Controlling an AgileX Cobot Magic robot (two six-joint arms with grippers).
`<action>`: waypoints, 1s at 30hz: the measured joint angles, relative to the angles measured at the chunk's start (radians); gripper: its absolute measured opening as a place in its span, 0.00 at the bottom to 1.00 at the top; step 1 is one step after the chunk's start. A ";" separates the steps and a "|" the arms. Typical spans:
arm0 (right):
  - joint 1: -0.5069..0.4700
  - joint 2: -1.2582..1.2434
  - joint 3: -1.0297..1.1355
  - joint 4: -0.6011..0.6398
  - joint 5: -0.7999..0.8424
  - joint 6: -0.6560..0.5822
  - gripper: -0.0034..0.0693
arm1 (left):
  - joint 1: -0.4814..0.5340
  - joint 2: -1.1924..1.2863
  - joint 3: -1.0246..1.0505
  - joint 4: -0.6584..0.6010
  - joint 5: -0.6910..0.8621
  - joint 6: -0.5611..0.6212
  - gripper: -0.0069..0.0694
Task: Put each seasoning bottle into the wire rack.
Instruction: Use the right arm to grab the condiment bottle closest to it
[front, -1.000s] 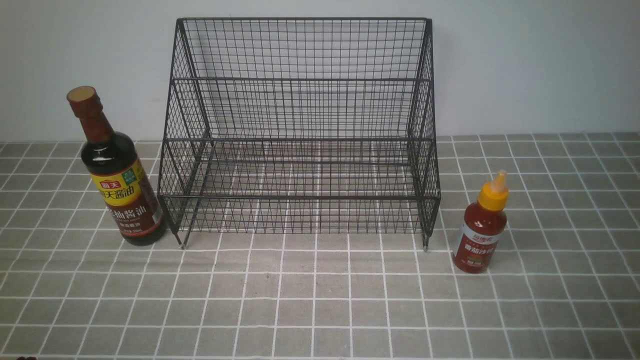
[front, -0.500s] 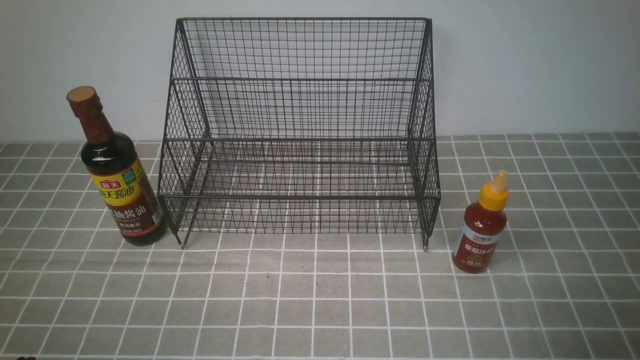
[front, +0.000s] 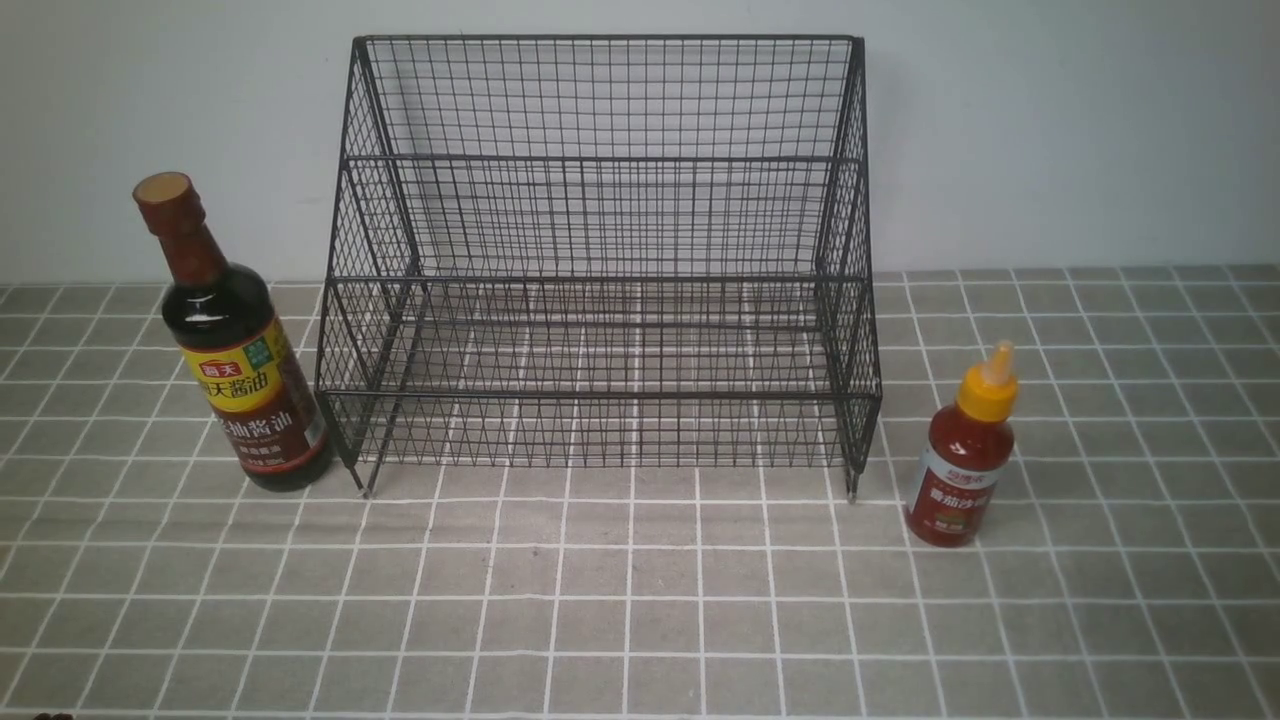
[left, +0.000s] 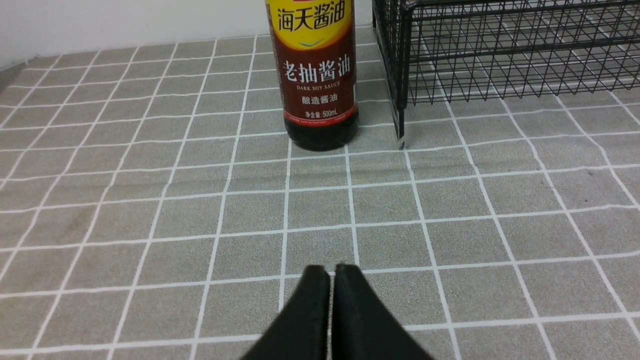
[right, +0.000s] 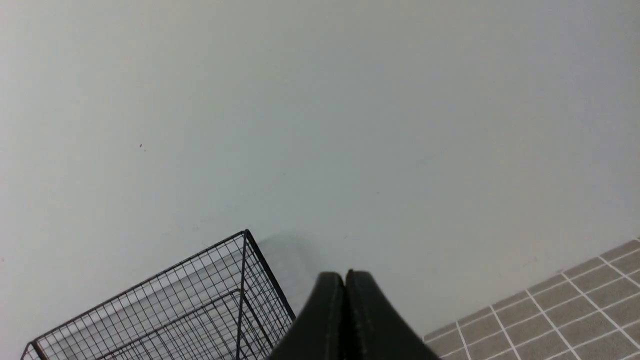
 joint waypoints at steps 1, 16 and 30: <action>0.000 0.000 0.000 0.003 -0.038 0.012 0.03 | 0.000 0.000 0.000 0.000 0.000 0.000 0.08; 0.007 0.597 -0.742 -0.070 0.814 -0.214 0.03 | 0.000 0.000 0.000 0.000 0.000 0.000 0.08; 0.103 1.376 -1.339 -0.020 1.235 -0.450 0.35 | 0.000 0.000 0.000 0.000 0.000 0.000 0.08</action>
